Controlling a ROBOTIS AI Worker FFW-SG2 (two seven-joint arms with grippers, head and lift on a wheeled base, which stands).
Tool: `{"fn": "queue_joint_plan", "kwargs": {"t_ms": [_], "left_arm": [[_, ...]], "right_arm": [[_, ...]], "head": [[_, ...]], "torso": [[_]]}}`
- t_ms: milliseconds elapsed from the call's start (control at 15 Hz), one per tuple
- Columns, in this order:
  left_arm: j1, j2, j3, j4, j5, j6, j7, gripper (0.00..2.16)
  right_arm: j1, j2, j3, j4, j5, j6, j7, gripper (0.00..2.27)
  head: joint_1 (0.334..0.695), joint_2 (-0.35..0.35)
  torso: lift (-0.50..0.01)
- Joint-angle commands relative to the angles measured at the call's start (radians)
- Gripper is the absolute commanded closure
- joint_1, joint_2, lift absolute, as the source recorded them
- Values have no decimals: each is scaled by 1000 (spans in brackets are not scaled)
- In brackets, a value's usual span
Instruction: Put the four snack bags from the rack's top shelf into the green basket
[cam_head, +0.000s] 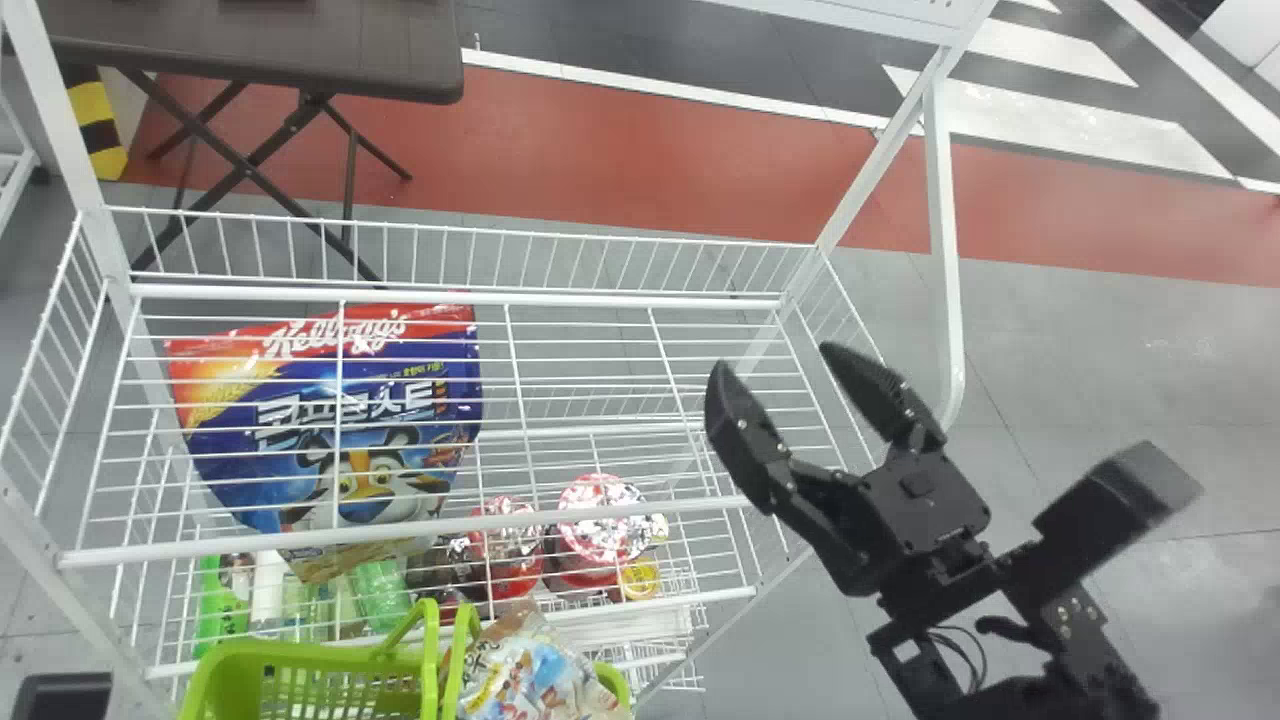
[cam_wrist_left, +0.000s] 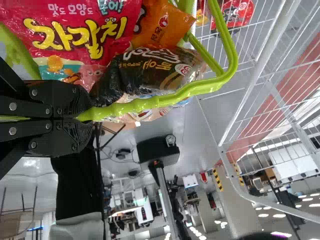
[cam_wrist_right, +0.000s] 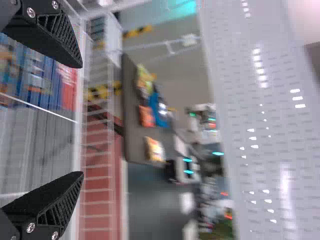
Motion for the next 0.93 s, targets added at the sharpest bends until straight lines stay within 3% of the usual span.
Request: {"fn": "queue_joint_plan", "kwargs": {"t_ms": [0,200,867], "left_arm": [[11,0,0,0,0,0,-3,2142],[20,0,14,2,5,-3,-14,2142],[35,0,37,-4,19,-6,-23,2142]], "right_arm": [[18,-7,82,45,56,-155,-94,60],[26,-10,109,44,48,-8,-183,56],[26,-12,102,30,42,78,-192,43]], "head": [[695,-350],[695,-350],[695,-350]], "torso": [[0],[0],[0]]}}
